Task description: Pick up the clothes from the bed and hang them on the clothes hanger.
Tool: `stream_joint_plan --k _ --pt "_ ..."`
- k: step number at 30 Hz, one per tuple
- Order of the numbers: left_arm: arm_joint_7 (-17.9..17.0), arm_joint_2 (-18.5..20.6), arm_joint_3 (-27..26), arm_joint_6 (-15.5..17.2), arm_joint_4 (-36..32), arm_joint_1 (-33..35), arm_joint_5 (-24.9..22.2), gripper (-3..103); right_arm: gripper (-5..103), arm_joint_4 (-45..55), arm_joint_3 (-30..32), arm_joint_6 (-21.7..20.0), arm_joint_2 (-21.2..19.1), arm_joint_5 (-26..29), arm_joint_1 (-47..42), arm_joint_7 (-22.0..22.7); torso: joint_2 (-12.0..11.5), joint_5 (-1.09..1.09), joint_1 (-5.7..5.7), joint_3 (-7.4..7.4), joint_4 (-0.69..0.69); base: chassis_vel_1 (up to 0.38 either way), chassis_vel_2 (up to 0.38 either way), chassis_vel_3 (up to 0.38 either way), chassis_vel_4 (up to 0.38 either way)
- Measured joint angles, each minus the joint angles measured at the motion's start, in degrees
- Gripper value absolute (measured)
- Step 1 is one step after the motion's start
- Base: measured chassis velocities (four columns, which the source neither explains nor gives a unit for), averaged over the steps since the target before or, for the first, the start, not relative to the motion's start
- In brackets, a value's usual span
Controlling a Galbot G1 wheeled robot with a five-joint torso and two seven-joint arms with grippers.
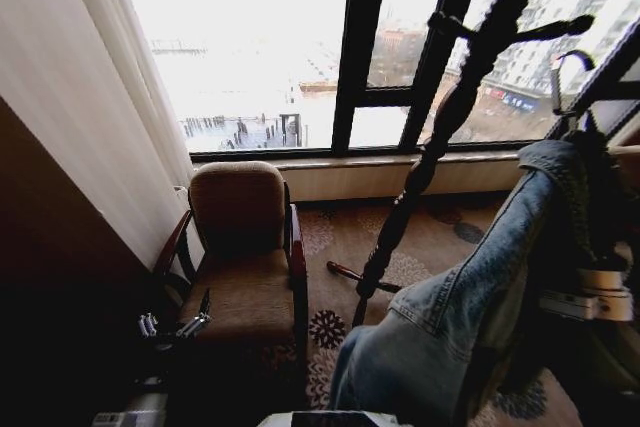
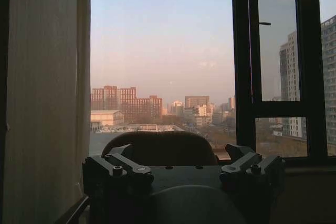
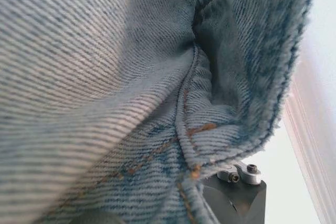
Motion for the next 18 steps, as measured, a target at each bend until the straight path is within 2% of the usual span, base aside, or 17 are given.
stream_joint_plan --k 8,13,18 --pt "0.00 0.00 0.02 0.00 0.00 0.00 0.00 100 15 -0.32 -0.48 0.05 -0.12 -0.02 0.53 -0.09 0.01 0.05 -0.04 -0.01 -0.01 -0.188 -0.255 0.203 0.227" --pt "0.00 0.00 0.02 0.00 0.00 0.00 0.00 100 15 -0.31 -0.65 0.32 0.19 -0.49 0.47 -0.16 0.02 -0.03 -0.06 -0.02 -0.01 -0.286 -0.307 0.301 0.311" --pt "0.04 -0.01 0.03 0.00 -0.01 0.00 0.00 100 15 -0.08 -1.04 0.32 0.71 -0.69 0.16 -0.20 0.01 0.07 -0.02 0.00 0.00 -0.181 -0.171 0.196 0.173"
